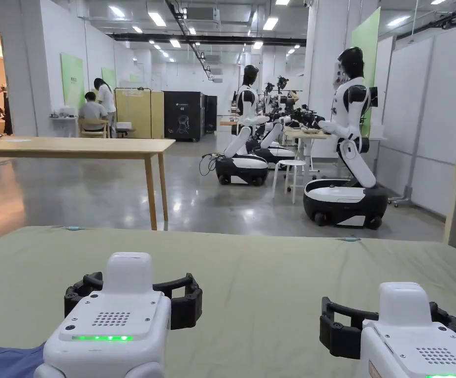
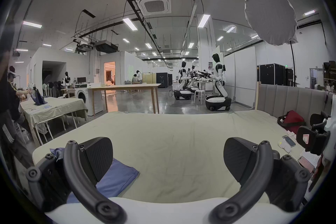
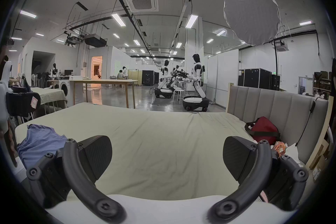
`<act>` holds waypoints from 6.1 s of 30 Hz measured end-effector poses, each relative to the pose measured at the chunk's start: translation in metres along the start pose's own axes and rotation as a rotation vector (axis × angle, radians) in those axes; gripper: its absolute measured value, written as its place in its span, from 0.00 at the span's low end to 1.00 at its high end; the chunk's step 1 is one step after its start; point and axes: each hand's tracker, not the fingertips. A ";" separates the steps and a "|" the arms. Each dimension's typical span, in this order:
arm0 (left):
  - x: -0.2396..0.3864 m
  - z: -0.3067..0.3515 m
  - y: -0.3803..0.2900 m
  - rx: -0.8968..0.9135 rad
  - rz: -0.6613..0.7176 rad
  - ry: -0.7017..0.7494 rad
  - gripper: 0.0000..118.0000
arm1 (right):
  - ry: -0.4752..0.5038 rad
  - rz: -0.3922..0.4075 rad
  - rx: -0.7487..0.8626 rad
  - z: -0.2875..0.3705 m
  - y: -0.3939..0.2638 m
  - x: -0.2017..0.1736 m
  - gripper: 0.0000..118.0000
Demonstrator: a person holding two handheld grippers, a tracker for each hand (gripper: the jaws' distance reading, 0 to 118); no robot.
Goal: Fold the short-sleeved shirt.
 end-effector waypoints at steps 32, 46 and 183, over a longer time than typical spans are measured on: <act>-0.002 0.001 0.000 -0.006 0.159 -0.061 1.00 | 0.097 -0.114 0.033 0.010 0.022 0.009 1.00; 0.003 0.003 0.007 0.055 -0.022 0.011 1.00 | 0.015 0.008 0.051 0.006 0.019 0.006 1.00; 0.275 -0.251 -0.128 -0.797 -0.117 -0.693 0.26 | -0.096 -0.133 -0.360 -0.031 -0.102 0.095 0.00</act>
